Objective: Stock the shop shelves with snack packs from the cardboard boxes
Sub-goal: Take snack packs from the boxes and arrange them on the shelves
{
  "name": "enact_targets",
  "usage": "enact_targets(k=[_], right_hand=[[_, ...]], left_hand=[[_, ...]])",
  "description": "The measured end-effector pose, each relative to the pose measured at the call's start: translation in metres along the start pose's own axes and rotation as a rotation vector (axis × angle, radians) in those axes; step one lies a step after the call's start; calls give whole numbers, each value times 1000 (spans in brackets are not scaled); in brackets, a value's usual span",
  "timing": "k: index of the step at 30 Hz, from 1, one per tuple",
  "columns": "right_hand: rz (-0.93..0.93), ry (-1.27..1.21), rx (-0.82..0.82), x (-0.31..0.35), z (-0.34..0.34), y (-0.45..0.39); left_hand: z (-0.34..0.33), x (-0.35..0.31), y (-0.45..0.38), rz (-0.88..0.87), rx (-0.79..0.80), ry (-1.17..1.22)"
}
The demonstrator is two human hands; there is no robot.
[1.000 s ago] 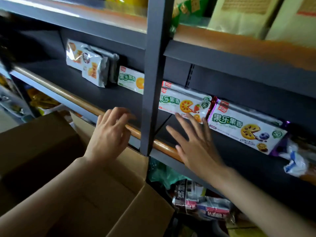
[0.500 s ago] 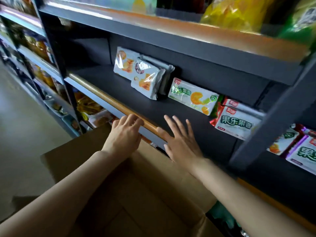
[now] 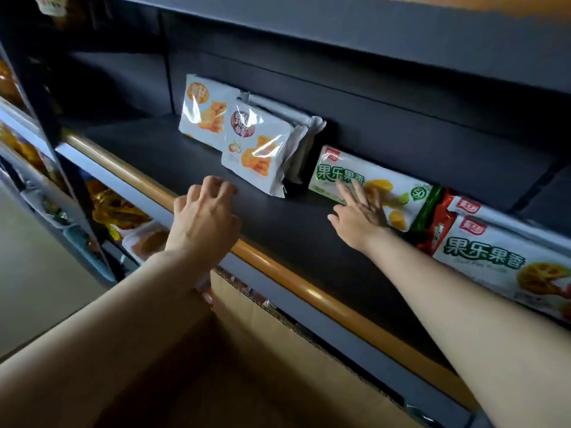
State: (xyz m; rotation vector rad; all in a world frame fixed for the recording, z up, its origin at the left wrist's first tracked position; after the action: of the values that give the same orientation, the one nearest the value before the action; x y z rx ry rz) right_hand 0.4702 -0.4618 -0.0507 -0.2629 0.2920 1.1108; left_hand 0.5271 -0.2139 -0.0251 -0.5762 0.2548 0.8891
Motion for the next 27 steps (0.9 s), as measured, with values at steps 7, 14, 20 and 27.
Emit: enact_targets(k=[7, 14, 20, 27], right_hand=[[48, -168, -183, 14, 19, -21], [241, 63, -452, 90, 80, -66], [147, 304, -279, 99, 79, -94], [148, 410, -271, 99, 77, -101]], left_hand=[[-19, 9, -33, 163, 132, 79], [-3, 29, -60, 260, 1, 217], [4, 52, -62, 212, -106, 221], [7, 71, -59, 203, -197, 243]])
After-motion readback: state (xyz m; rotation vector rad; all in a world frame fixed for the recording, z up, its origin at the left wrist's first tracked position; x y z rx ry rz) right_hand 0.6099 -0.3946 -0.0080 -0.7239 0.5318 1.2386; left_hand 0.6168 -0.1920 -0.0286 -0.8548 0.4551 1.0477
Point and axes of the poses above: each hand's wrist, its own y-axis away from the middle knuckle, its own z-axis out of the back of the hand, x = y × z, the point moved 1 cm from there along -y, towards the middle knuckle, and after that the axes turned 10 degrees about y, right-handed, at the moved point
